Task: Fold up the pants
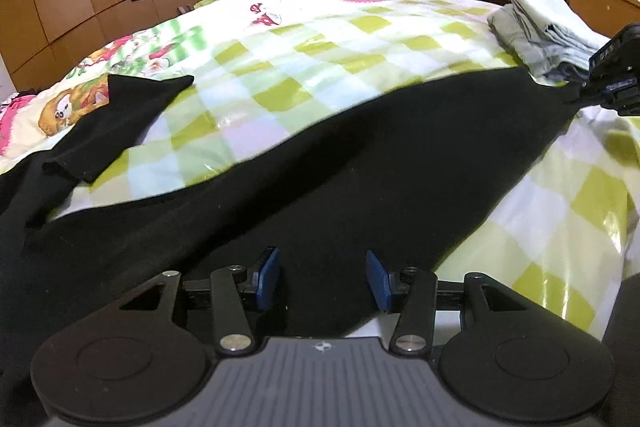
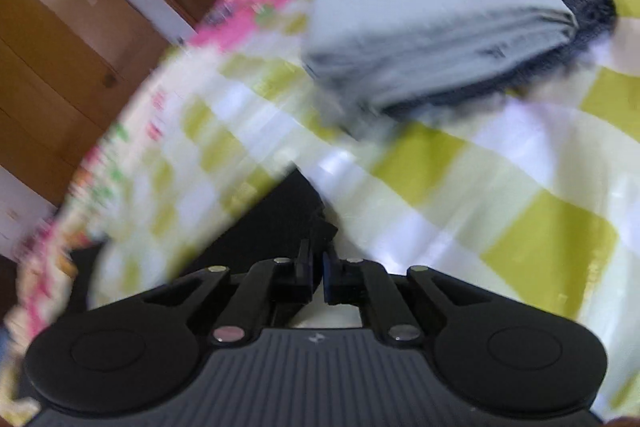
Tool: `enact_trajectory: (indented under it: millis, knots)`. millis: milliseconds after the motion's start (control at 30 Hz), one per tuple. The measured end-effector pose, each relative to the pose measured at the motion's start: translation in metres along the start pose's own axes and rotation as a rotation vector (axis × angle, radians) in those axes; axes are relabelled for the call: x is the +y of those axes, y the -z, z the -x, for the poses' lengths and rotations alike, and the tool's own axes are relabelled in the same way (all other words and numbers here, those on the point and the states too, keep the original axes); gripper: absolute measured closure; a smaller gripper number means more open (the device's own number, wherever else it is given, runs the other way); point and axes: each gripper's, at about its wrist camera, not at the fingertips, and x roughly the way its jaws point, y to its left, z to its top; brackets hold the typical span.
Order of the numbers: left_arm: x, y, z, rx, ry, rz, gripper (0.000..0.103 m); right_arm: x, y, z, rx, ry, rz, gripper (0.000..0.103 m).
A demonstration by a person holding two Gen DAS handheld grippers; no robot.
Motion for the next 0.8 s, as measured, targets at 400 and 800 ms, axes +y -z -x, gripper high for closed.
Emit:
enact_trajectory:
  millis: [400, 800]
  knots:
    - [0.068, 0.037, 0.026, -0.02, -0.071, 0.025, 0.035, 0.172, 0.044, 0.031, -0.007, -0.195, 0.599, 0.068]
    - [0.091, 0.06, 0.015, -0.05, 0.006, 0.151, 0.031, 0.343, 0.126, -0.137, 0.532, -0.506, 0.851, 0.103]
